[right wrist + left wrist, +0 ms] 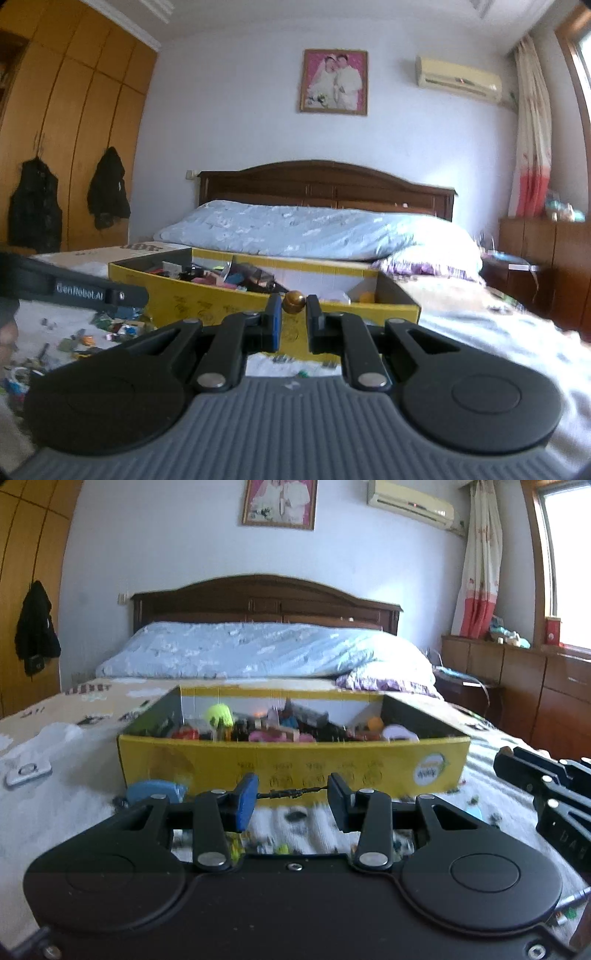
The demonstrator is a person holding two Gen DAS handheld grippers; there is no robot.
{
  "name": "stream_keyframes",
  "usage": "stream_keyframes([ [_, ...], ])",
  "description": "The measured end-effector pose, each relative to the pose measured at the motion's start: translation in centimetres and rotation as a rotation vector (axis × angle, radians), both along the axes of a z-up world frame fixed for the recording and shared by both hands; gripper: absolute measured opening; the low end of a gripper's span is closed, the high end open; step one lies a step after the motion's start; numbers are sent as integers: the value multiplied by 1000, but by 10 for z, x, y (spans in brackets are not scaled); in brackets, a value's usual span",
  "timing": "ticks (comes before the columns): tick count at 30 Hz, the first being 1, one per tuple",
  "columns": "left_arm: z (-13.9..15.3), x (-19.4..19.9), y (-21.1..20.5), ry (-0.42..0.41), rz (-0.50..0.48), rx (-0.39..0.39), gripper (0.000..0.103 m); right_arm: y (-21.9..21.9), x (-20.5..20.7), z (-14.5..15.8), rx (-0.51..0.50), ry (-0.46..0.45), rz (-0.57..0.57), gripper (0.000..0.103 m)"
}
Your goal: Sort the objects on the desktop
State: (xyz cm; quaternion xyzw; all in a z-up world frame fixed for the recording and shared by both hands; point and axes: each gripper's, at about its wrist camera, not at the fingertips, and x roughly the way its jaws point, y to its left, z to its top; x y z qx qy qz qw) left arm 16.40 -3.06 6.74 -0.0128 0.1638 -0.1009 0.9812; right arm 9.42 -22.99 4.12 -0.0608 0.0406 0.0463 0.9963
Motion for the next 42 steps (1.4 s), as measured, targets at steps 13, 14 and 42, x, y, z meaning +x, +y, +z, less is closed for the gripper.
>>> stream_keyframes([
  [13,9,73,0,-48,29,37,39,21,75,8,-105,3,53,16],
  [14,8,81,-3,-47,27,42,39,20,82,8,-105,10,55,16],
  [42,-33,257,-21,169,7,141,72,15,271,-2,-2,499,243,59],
])
